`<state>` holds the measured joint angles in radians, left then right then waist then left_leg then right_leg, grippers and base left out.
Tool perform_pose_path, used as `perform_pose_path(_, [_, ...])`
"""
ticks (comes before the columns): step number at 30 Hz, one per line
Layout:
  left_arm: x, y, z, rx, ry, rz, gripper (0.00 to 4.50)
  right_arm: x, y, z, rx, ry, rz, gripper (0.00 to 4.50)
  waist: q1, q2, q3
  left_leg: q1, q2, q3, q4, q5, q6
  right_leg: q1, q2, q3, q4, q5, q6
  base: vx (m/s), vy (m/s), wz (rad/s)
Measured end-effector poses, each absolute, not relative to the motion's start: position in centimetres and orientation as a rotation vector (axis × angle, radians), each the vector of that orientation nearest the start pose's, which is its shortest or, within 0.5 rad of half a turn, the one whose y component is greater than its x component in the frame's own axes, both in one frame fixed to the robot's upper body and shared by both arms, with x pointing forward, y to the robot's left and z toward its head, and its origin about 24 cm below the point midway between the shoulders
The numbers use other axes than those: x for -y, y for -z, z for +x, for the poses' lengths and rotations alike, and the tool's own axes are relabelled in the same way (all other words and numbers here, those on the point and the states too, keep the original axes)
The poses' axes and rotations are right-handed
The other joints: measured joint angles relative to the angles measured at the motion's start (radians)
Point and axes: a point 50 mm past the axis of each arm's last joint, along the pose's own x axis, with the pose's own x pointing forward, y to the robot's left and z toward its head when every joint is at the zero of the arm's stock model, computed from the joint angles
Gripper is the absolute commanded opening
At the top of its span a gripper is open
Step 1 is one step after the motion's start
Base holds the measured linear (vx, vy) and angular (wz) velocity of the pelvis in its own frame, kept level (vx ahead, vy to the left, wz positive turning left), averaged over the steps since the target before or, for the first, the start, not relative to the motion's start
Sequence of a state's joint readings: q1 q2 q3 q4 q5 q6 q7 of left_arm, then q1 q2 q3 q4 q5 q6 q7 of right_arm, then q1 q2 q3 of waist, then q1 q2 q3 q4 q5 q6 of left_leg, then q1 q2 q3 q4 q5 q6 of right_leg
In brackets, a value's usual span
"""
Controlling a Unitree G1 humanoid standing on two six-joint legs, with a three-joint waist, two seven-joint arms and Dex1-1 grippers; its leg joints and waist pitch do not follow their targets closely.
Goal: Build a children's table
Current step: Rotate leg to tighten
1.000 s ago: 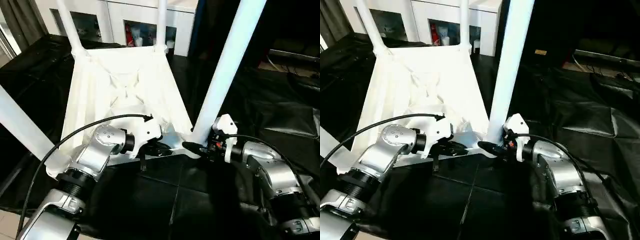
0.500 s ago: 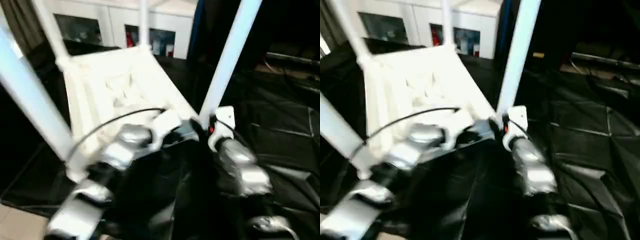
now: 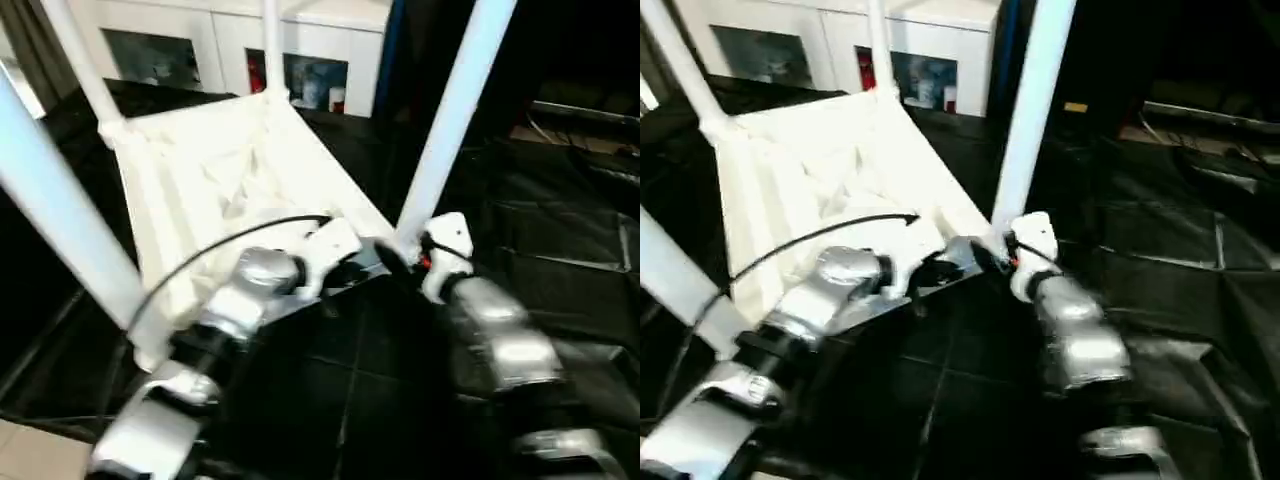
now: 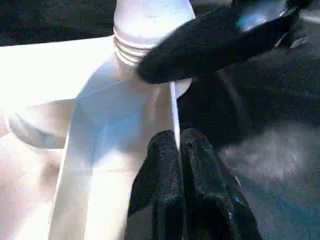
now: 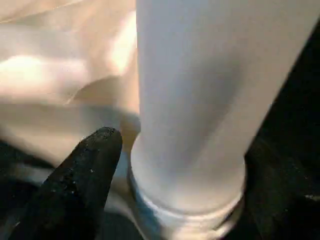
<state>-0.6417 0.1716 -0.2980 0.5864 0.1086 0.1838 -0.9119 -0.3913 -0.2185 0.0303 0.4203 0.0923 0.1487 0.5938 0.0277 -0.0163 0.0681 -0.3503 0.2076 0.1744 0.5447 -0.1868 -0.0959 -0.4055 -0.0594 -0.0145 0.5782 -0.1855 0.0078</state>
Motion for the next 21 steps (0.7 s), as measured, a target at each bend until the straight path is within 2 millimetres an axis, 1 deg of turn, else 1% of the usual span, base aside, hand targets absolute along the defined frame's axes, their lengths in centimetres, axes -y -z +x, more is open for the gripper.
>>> perform_pose_path(1, [-7.9, -5.6, 32.8, -0.356, 1.184, 0.414, 0.0, 15.3, -4.4, 31.3, -0.23, -0.685, -0.108, 3.68, 0.0, 0.0, 0.001, 0.0, 0.0, 0.0, -0.002, 0.0, 0.0, -0.001, 0.0, 0.0, 0.0, 0.0, 0.0, 0.0, 0.0, 0.0])
perform_pose_path(5, [-10.0, -5.9, 32.2, -0.354, 1.285, 0.431, 0.0, 15.8, -4.9, 30.6, -0.248, -0.871, -0.144, 3.68, 0.001, 0.0, 0.003, 0.0, 0.0, 0.001, -0.006, 0.0, 0.0, -0.003, 0.001, -0.001, 0.0, 0.003, -0.005, 0.0, 0.0, 0.0])
perform_pose_path(9, [-11.5, -6.0, 31.3, -0.379, 1.386, 0.428, 0.0, 15.5, -5.1, 29.8, -0.261, -1.026, -0.133, 3.68, 0.003, -0.002, 0.005, -0.002, 0.0, 0.003, -0.004, 0.001, 0.001, -0.003, 0.0, 0.0, 0.0, 0.001, -0.005, 0.0, 0.0, 0.0])
perform_pose_path(13, [-12.3, -6.2, 30.9, -0.39, 1.433, 0.417, 0.0, 15.4, -5.1, 29.4, -0.269, -1.1, -0.106, 3.68, 0.003, -0.004, 0.006, -0.002, 0.0, 0.006, -0.002, 0.002, 0.006, -0.006, -0.001, 0.002, -0.001, 0.0, -0.006, 0.0, 0.0, 0.0])
perform_pose_path(16, [-12.5, -6.1, 30.8, -0.391, 1.432, 0.415, 0.0, 15.5, -5.1, 29.3, -0.273, -1.117, -0.104, 3.36, 0.003, -0.004, 0.006, -0.002, 0.0, 0.007, -0.002, 0.002, 0.007, -0.007, -0.001, 0.001, 0.0, 0.0, -0.006, 0.0, 0.0, 0.0])
perform_pose_path(19, [-12.6, -6.1, 30.8, -0.387, 1.43, 0.418, 0.0, 15.5, -5.0, 29.1, -0.276, -1.126, -0.101, 3.25, 0.002, -0.004, 0.005, -0.002, 0.0, 0.007, -0.002, 0.002, 0.006, -0.007, -0.001, 0.002, 0.001, 0.0, -0.006, 0.0, 0.0, 0.0])
perform_pose_path(20, [-12.6, -6.1, 30.8, -0.387, 1.43, 0.419, 0.0, 15.6, -5.0, 29.1, -0.276, -1.128, -0.101, 3.04, 0.002, -0.004, 0.005, -0.002, 0.0, 0.007, -0.002, 0.002, 0.006, -0.007, -0.001, 0.002, 0.001, 0.0, -0.006, 0.0, 0.0, 0.0])
perform_pose_path(21, [-12.6, -6.1, 30.8, -0.386, 1.43, 0.419, 0.0, 15.6, -5.0, 29.1, -0.276, -1.128, -0.1, 3.04, 0.002, -0.004, 0.005, -0.002, 0.0, 0.007, -0.002, 0.002, 0.006, -0.007, -0.001, 0.002, 0.001, 0.0, -0.006, 0.0, 0.0, 0.0])
